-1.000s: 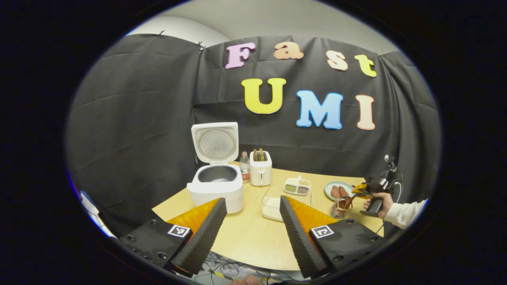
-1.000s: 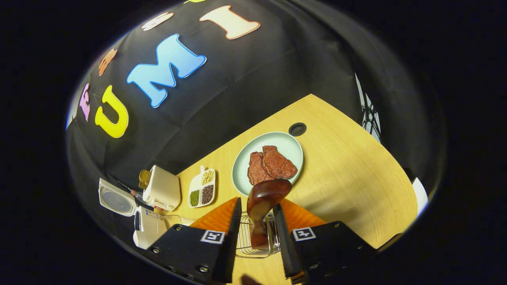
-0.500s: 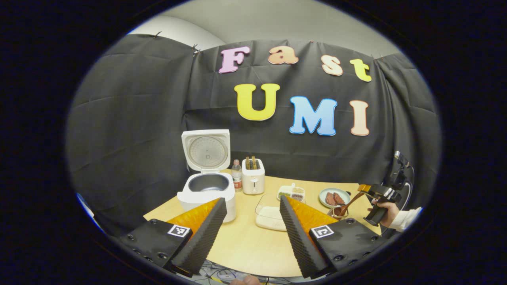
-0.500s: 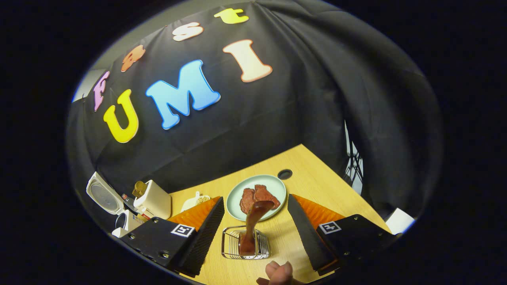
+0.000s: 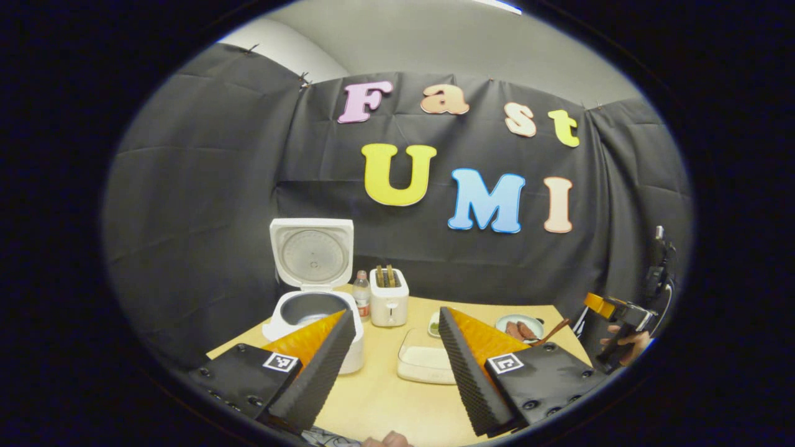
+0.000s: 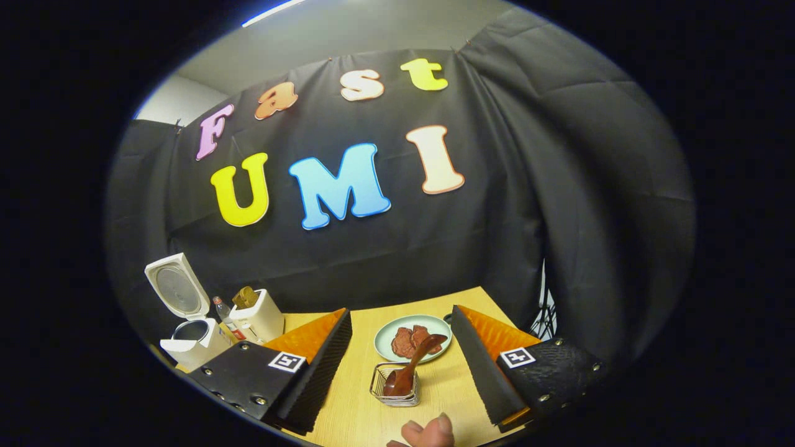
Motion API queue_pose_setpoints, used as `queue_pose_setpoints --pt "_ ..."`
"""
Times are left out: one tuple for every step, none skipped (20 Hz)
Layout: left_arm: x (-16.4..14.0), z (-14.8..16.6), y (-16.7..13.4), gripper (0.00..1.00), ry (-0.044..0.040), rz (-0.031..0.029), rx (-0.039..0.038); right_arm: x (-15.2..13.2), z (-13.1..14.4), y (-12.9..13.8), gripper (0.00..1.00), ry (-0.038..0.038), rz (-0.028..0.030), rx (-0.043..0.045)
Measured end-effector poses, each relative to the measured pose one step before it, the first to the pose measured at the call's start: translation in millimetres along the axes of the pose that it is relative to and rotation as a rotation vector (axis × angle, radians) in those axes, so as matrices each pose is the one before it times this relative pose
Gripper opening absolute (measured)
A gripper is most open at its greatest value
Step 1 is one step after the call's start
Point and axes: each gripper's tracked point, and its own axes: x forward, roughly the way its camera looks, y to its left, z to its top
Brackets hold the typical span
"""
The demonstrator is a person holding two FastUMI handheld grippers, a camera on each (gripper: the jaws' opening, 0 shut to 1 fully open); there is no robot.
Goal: Close the left gripper, press the button to open the rice cooker; take a wooden spoon from the chopstick holder with the right hand, scoop a spoonful of rice and pour it into the rice cooker, then put the wooden spoon back into the chopstick holder.
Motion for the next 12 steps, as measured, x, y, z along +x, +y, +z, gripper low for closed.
queue_pose_setpoints --pt "9.82 5.03 9.75 1.0 -0.00873 -0.01538 -0.006 -10.41 -1.12 8.57 0.98 0.01322 -0.01522 -0.0045" --pt "11.5 4.36 11.07 0.95 -0.00815 -0.01465 -0.00925 -10.47 -2.98 12.35 0.98 0.01745 0.00072 -0.00055" --pt "9.46 7.86 11.49 0.95 -0.01284 -0.01255 -0.01105 -8.49 1.25 14.63 0.98 0.01194 -0.00085 -0.0016" --pt "10.39 7.99 12.37 0.95 -0.01279 -0.00708 -0.00868 -8.82 2.17 12.38 0.98 0.00308 -0.00563 -0.00208" --pt "11.65 8.78 15.11 0.95 -0.01544 -0.00417 -0.00841 -8.0 1.74 11.74 0.98 -0.00205 -0.00933 -0.00291" --pt "12.34 6.22 16.59 0.89 -0.014 0.00744 -0.00712 -8.38 2.32 14.03 0.98 -0.0031 -0.00311 -0.00137" --pt "13.24 8.83 15.97 0.95 -0.01538 0.00325 -0.00973 -10.64 1.14 14.38 0.98 -0.00364 0.00033 -0.00338" --pt "14.5 7.58 13.45 0.89 -0.01385 0.00118 -0.01158 -10.12 2.22 11.89 0.98 -0.01081 -0.00432 -0.0072" --pt "15.7 8.34 13.13 0.89 -0.01707 -0.00028 -0.00864 -9.04 2.29 10.4 0.98 -0.00966 -0.00709 -0.0129" --pt "16.57 8.25 11.44 0.95 -0.01856 0.0004 -0.00561 -10.69 0.98 10.75 0.98 -0.00853 -0.00375 -0.01654" --pt "16.76 6.22 11.54 0.95 -0.01008 0.00359 -0.00466 -10.05 -2.04 9.3 0.98 -0.0015 -0.00799 -0.02392" --pt "15.4 3.77 11.09 0.95 -0.00963 0.00553 -0.00716 -11.43 -4.75 5.52 0.98 0.00383 -0.00687 -0.02778"
